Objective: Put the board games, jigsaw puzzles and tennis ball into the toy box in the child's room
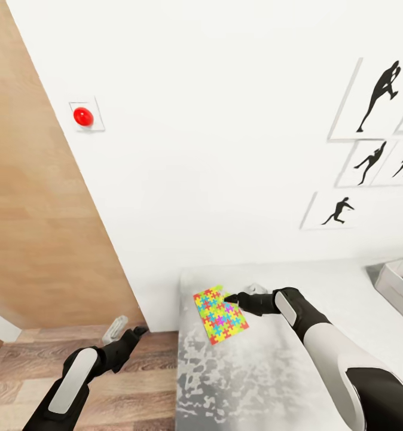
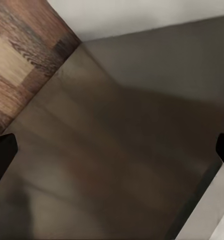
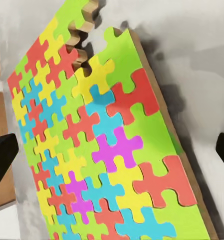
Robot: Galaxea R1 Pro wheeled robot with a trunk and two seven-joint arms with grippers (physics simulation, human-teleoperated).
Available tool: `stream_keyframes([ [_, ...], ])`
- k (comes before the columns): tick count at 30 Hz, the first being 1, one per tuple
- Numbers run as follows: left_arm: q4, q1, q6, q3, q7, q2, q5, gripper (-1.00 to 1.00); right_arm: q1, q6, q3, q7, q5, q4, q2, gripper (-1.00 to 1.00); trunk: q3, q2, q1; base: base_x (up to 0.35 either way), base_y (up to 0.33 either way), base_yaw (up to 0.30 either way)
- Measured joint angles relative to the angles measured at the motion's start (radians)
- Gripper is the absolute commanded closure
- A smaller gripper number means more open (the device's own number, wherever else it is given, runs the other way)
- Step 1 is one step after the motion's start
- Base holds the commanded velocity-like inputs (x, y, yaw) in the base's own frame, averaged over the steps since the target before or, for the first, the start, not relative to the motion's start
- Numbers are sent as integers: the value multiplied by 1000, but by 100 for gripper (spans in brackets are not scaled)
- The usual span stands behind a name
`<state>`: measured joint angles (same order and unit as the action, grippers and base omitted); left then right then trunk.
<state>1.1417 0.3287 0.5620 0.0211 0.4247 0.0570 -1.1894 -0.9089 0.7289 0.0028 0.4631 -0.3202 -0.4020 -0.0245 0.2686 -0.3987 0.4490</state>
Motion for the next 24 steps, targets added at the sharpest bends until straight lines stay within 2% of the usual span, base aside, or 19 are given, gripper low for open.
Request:
stream_keyframes([
  [9,0,0,0,0,0,0,0,-100,0,3,0,13,0,2,-3,-100,0,0,0,0,0,148],
  [24,-3,0,0,0,0,0,0,-100,2,16,4,54,-19,16,-9,-100,0,0,0,0,0,20],
])
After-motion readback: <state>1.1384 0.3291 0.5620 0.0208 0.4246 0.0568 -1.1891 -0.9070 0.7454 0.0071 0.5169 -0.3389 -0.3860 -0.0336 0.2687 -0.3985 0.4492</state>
